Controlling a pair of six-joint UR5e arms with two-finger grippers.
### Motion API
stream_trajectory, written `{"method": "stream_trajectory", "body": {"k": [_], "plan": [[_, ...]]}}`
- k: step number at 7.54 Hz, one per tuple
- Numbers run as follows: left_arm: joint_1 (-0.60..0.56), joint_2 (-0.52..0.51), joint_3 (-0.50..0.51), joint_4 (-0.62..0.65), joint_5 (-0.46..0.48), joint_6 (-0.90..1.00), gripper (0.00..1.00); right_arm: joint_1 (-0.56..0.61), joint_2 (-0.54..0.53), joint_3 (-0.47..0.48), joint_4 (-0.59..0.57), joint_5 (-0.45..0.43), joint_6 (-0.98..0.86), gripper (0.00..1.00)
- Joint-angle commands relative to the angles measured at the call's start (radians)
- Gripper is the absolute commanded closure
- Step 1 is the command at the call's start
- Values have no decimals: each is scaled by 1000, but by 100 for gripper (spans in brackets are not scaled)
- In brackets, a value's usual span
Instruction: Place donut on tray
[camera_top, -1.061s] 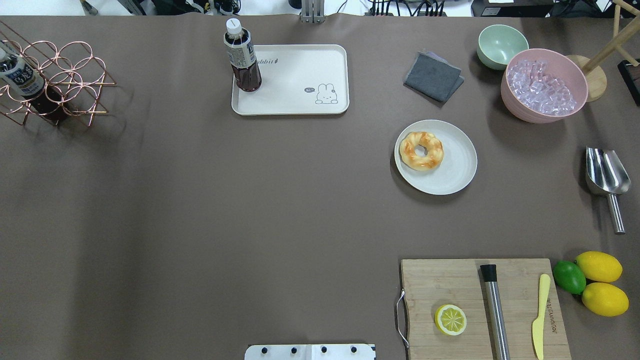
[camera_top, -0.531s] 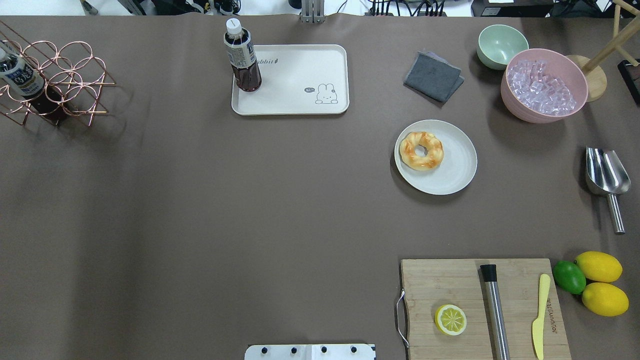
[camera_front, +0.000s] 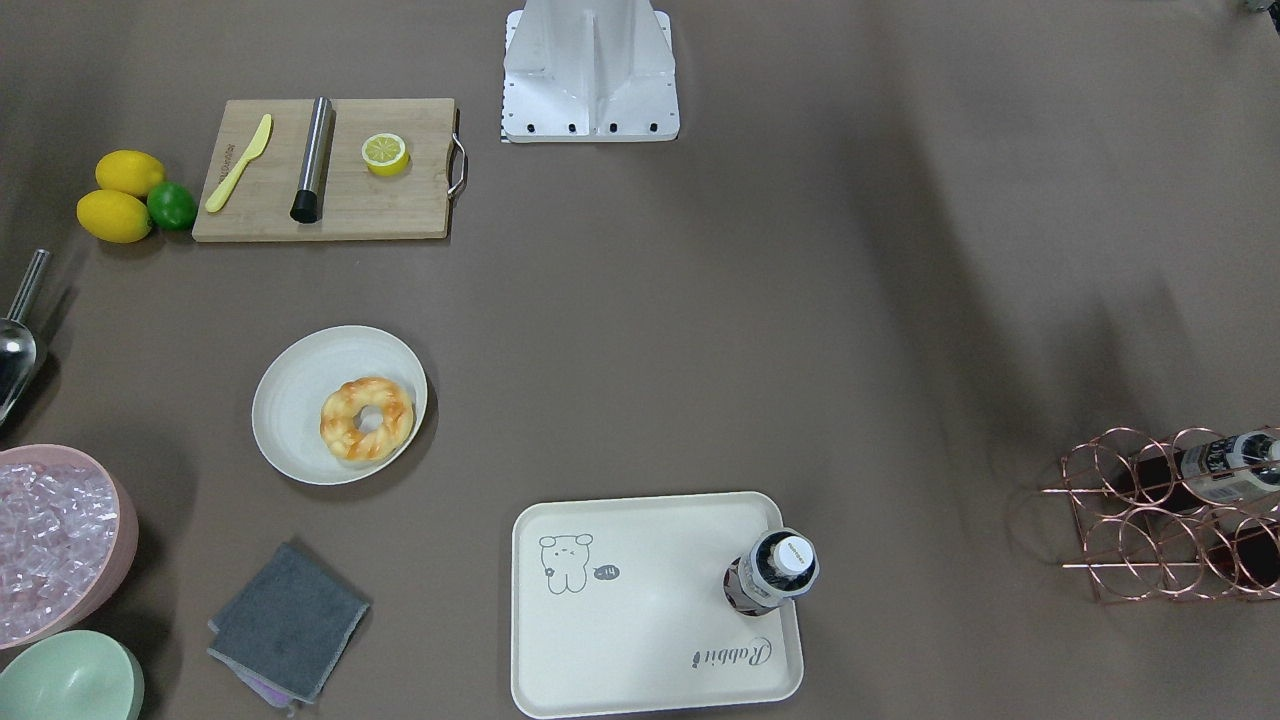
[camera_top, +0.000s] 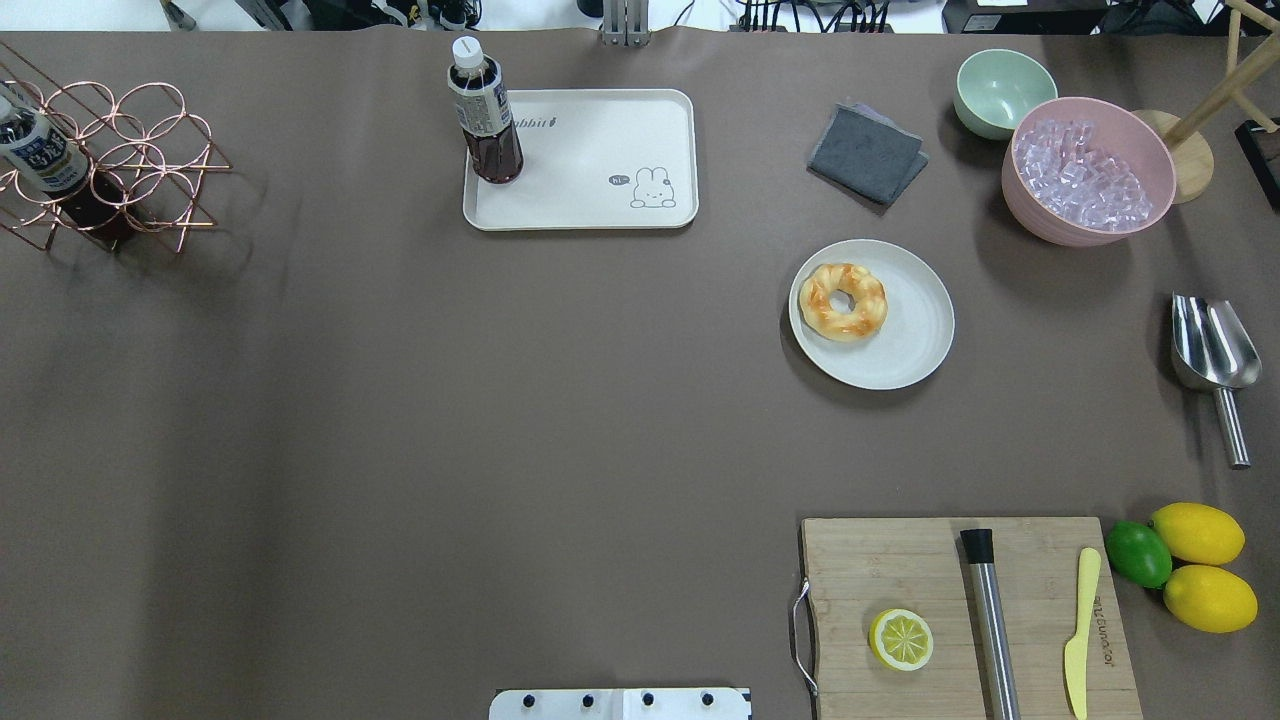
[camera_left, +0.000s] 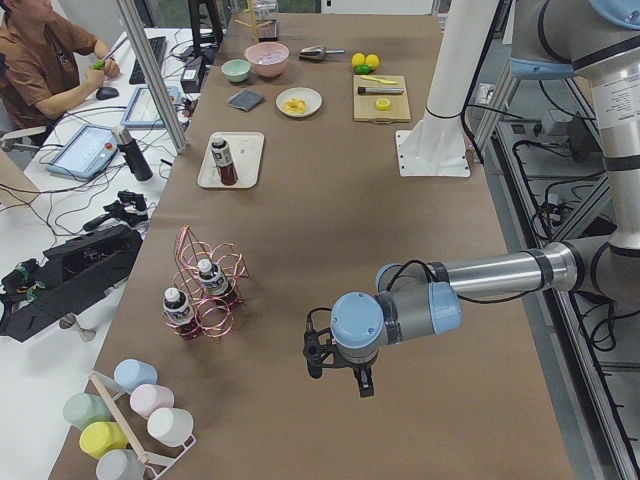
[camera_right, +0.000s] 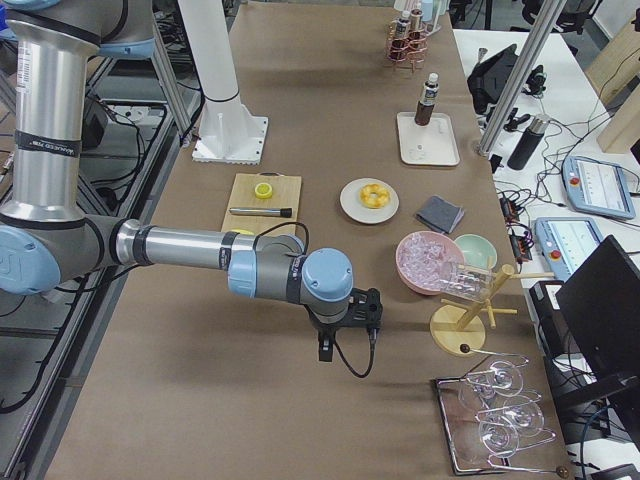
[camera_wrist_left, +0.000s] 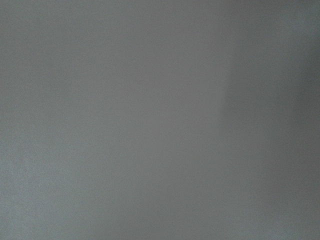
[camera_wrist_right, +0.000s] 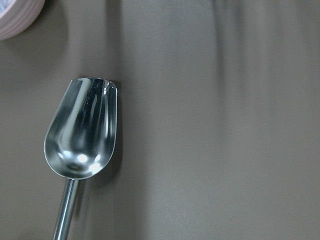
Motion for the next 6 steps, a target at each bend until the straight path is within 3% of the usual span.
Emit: {"method": "stream_trajectory", "body": {"k": [1,4,5,6], "plan": [[0,-1,0,0,0,0,2,-66,55,7,1,11,61,0],[0,1,0,0,-2,0,2,-234,174,27,13,9,369,1],[0,1,0,0,-2,0,2,-299,181,25,111,6,505,9],[0,1,3,0,0,0,2,-380,181,21,263,-8,698,6]]}}
